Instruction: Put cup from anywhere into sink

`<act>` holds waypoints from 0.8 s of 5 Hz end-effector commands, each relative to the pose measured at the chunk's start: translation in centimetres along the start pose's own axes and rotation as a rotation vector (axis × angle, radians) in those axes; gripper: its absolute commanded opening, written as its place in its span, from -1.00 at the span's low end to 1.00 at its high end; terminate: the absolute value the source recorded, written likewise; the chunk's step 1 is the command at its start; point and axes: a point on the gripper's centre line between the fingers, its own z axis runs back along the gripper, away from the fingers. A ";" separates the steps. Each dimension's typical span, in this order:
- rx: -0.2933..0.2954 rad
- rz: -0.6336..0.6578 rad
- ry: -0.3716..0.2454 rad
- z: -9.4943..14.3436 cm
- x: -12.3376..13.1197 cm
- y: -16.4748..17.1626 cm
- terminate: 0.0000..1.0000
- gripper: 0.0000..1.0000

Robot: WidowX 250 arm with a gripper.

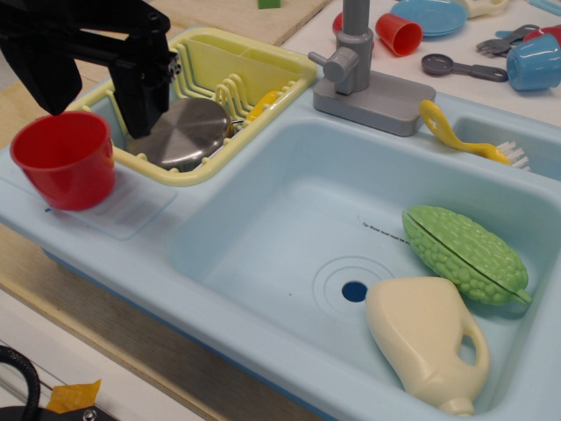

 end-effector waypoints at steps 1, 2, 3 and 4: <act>0.000 0.000 0.000 0.0 0.0 0.0 -1.00 1.00; -0.012 0.028 0.006 -0.9 -0.3 0.7 -1.00 1.00; -0.018 0.044 0.033 -1.6 -0.5 1.3 -1.00 1.00; -0.026 0.045 0.047 -2.2 -0.5 1.7 -1.00 1.00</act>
